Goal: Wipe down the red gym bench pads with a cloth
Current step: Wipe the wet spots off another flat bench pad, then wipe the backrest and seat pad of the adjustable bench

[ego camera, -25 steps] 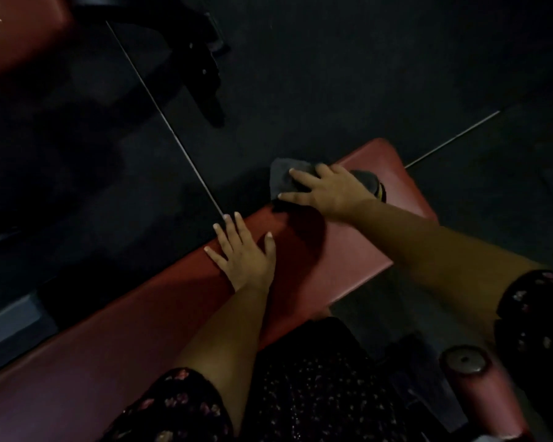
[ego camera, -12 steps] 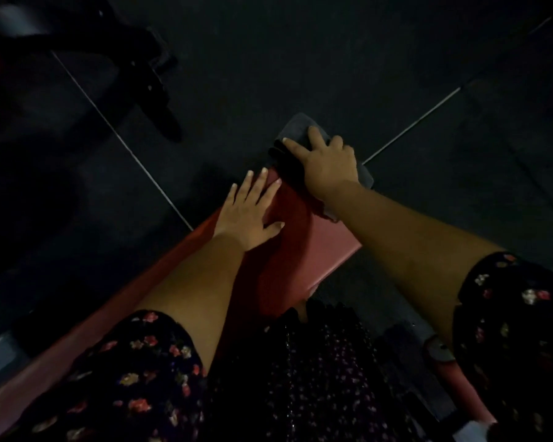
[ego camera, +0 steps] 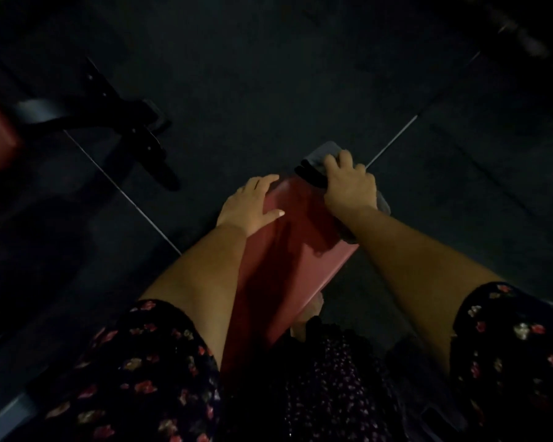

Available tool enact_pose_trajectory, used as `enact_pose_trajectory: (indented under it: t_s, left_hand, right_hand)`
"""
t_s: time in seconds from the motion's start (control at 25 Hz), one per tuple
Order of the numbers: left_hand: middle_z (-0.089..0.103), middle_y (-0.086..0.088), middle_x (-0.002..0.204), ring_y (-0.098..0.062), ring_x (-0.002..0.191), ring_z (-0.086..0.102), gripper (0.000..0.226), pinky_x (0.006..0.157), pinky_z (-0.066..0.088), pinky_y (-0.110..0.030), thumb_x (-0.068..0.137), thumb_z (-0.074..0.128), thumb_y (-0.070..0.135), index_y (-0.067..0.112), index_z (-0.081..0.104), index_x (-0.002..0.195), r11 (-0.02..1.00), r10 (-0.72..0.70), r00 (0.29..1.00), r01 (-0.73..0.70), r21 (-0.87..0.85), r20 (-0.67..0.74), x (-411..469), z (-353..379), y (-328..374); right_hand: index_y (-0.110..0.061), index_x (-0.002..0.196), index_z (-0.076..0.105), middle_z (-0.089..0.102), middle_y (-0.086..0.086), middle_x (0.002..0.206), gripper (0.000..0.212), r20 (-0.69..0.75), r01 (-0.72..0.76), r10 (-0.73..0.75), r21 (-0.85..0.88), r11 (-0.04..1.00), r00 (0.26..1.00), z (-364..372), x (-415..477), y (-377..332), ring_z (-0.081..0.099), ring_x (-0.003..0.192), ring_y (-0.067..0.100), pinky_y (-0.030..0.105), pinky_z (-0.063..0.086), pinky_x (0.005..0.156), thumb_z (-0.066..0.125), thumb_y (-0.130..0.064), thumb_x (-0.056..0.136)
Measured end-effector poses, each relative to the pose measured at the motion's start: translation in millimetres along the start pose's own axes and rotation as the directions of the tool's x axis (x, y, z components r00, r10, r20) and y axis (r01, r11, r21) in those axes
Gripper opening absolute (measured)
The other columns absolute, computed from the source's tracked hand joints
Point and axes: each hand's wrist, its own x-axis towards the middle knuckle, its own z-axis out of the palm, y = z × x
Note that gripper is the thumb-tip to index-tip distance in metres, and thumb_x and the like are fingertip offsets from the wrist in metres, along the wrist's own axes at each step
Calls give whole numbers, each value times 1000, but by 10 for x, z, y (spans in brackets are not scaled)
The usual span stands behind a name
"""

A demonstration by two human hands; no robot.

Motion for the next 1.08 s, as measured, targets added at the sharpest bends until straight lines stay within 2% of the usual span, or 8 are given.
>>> enact_pose_trajectory:
  t_s: [0.12,0.2,0.28,0.4,0.48,0.6,0.88,1.08]
  left_hand:
    - [29,-3,154,-29,133,41,82,105,38,-50,87,65,49,35,17,153,1000,-31,998,31,0,46,-63,-359,18]
    - [31,-3,153,-27,133,43,83,105,39,-53,87,65,50,36,16,152,991,-64,998,65,-114,8,-115,-611,64]
    - [34,-2,151,-26,131,44,81,104,41,-53,88,65,50,36,16,152,993,-49,997,43,-114,-57,-179,-902,117]
    - [39,-4,148,-26,129,45,76,101,43,-50,90,62,50,33,21,151,994,54,997,-49,93,-55,-275,-1398,101]
    - [41,-4,146,-25,128,46,74,102,42,-49,90,62,50,31,25,151,990,68,997,-62,124,-39,-366,-1741,32]
    - [40,-3,145,-23,129,45,75,103,41,-46,88,63,52,30,27,151,983,77,996,-68,172,-42,-554,-2180,-72]
    - [39,0,144,-20,128,44,73,104,41,-42,88,63,53,31,30,149,975,143,981,-117,189,-134,-945,-3028,55]
    - [43,1,140,-18,128,46,72,104,42,-44,86,65,54,31,34,147,981,135,969,-101,166,-206,-1204,-3511,61]
  right_hand:
    - [-20,126,45,37,9,129,38,54,-120,116,79,990,992,-272,-114,-93,51,105,35,47,45,85,58,-23,90]
    - [-22,125,49,37,7,125,35,87,-195,182,172,966,979,-452,-193,-246,50,105,34,46,44,84,58,-25,91]
    - [-23,126,51,38,6,123,35,62,-136,127,165,977,990,-664,-221,-359,49,106,33,45,43,84,58,-26,91]
    - [-23,129,54,42,4,122,37,49,-90,85,97,991,995,-1119,-132,-357,48,110,32,46,43,88,54,-20,92]
    - [-22,129,54,46,4,122,36,15,-69,68,73,995,998,-1461,-123,-396,49,111,32,47,43,89,53,-16,93]
    - [-17,125,44,47,6,128,33,-76,-4,9,59,998,997,-1883,-164,-567,49,116,34,48,42,90,52,-14,93]
    - [-18,118,47,52,4,123,48,-43,64,-64,-1,998,997,-2836,-329,-807,51,114,30,45,41,90,71,-42,84]
    - [-15,111,49,54,4,113,46,-86,61,-64,-32,998,994,-3484,-513,-921,53,107,30,45,45,88,74,-39,81]
